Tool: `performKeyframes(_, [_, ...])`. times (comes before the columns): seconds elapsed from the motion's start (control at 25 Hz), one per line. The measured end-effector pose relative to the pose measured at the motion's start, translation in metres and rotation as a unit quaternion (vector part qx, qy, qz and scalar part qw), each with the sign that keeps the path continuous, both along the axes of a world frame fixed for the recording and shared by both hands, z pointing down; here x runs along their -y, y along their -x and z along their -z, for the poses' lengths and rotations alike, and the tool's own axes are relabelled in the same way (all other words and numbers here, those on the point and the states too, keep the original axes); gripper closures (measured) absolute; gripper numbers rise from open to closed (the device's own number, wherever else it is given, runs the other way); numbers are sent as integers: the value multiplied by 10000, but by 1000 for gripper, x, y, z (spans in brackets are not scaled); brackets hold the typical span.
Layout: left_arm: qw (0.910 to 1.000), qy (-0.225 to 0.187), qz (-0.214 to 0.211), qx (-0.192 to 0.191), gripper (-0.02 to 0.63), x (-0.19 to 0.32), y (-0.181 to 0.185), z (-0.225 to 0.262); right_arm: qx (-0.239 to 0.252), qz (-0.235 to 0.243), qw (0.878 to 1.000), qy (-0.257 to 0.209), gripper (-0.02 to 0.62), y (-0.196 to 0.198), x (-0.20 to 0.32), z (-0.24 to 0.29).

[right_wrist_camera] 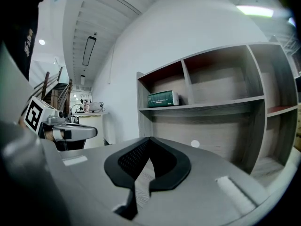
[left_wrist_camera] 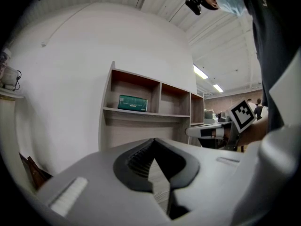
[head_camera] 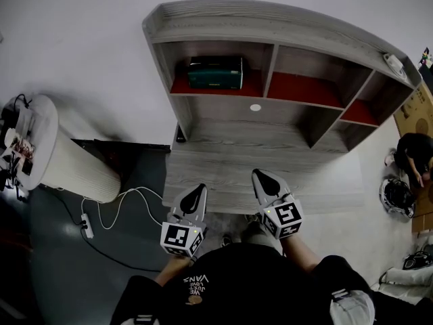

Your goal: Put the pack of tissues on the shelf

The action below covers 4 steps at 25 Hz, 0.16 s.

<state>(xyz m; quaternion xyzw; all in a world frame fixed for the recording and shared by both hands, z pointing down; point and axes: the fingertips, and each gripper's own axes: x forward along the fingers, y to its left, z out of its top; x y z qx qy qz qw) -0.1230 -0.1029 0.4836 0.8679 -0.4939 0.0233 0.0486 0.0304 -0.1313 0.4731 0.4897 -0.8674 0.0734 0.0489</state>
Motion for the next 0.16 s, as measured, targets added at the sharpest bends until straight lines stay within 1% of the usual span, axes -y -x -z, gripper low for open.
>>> performKeyframes(0.16, [10000,-34,-15,-18,555,-1,-3,1,58,-39,10000,-44,594,-1,0,2])
